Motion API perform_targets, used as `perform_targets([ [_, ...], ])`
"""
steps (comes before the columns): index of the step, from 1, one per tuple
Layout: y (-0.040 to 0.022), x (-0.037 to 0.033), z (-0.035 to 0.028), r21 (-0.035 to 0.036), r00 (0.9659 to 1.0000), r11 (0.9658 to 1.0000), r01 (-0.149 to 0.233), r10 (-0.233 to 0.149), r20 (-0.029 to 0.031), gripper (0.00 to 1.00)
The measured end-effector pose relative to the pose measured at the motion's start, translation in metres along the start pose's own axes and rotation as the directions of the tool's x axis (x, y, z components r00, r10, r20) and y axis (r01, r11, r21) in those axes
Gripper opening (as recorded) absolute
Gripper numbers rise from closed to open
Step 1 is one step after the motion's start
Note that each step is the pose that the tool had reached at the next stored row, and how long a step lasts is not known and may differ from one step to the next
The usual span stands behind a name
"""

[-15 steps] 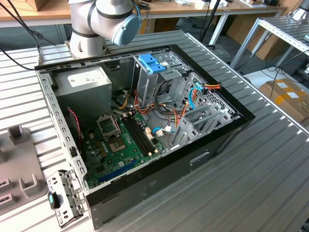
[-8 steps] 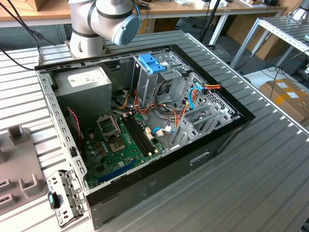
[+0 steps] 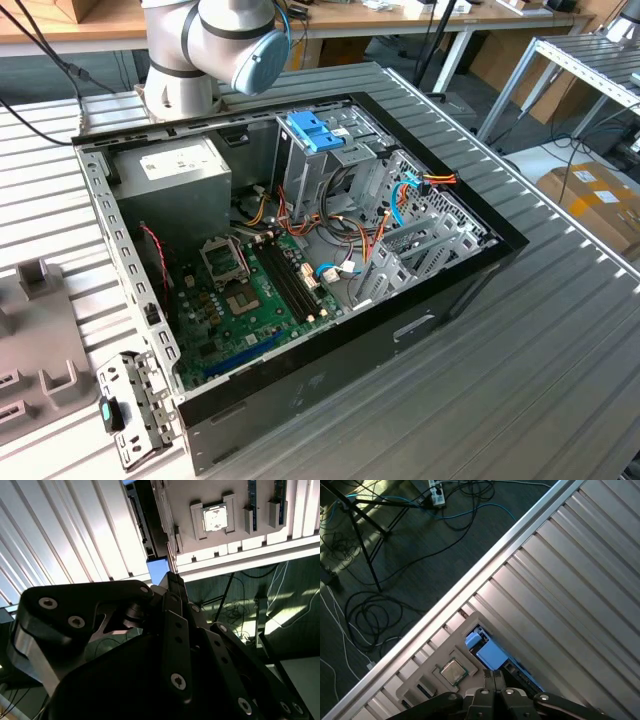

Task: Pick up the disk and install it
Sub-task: 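Pick up the disk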

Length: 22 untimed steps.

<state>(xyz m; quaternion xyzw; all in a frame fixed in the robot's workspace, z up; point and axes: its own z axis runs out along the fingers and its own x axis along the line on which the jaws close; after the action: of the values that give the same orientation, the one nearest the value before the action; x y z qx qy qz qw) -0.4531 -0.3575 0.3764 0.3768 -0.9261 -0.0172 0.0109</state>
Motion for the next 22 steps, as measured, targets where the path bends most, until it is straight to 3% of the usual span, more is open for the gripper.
perform_targets([
  [4,0.0001,-0.0001,0.0001,0.0003,0.9994,0.9994,0.035,-0.035,-0.0014,0.11],
  [9,0.0002,-0.0002,0.0002,0.0006,0.9913,0.9913,0.132,-0.132,-0.0054,0.11],
  [11,0.0002,-0.0002,0.0003,0.0007,0.9841,0.9841,0.177,-0.177,-0.0073,0.11],
  [16,0.0003,-0.0003,0.0005,0.0004,0.9573,0.9574,0.289,-0.289,-0.012,0.11],
  [17,0.0003,-0.0003,0.0005,0.0004,0.9543,0.9544,0.299,-0.299,-0.0124,0.11],
  [22,0.0003,-0.0003,0.0005,0.0004,0.9535,0.9536,0.301,-0.301,-0.0126,0.11],
])
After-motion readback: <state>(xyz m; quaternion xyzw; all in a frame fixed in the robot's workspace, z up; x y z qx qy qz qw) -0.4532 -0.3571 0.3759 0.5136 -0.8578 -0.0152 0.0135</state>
